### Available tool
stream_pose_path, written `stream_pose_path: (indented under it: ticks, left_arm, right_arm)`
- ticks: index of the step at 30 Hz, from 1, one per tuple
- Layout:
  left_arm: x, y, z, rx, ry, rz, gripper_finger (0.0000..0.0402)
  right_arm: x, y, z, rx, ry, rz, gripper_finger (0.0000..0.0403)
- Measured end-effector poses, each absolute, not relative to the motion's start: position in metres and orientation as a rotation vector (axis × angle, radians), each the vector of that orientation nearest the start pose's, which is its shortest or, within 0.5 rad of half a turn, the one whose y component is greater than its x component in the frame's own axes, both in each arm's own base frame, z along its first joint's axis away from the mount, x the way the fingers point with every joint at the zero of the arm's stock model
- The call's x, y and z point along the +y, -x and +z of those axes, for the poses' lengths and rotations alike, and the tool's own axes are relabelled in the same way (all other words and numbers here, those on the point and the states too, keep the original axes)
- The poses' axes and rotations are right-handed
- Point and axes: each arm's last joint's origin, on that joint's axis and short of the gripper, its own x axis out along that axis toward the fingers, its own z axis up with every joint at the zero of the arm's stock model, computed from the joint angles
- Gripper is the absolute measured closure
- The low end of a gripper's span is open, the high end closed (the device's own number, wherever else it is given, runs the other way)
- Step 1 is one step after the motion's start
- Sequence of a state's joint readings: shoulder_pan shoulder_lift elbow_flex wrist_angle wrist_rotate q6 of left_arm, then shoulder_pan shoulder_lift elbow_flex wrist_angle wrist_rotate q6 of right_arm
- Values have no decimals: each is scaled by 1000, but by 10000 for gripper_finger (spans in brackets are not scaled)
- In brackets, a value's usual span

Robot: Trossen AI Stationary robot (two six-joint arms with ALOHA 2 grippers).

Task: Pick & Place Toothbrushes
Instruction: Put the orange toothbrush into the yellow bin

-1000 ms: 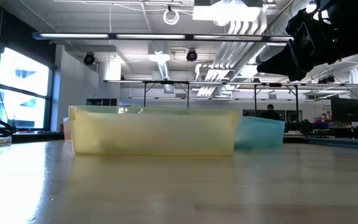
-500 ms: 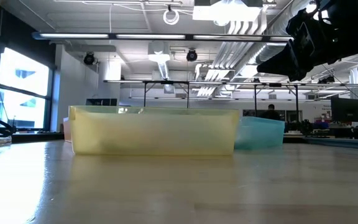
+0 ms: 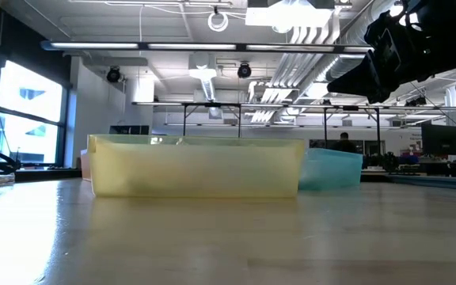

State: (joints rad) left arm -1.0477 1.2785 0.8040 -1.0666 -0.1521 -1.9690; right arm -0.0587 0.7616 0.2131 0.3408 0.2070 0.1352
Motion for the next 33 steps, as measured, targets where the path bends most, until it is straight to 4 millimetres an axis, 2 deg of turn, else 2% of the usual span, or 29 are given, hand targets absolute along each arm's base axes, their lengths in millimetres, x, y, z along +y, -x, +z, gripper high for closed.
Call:
stream_pose_path:
  ticks: [5,11,16,27,33]
  left_arm:
    - [-167,-101,196,1292,735,674,247]
    - [-164,-99,168,1293,786,635,247]
    - [-156,-93,148,1347,808,669,247]
    - [-155,-92,144,1354,791,624,248]
    - [-154,-92,143,1354,788,629,291]
  right_arm:
    - [-16,-163,189,190,-119,-278,399]
    - [-16,-163,189,190,-119,-278,399]
    - [-15,-163,189,189,-119,-278,399]
    - [-16,-163,189,190,-119,-279,399]
    - [-16,-163,189,190,-118,-282,399]
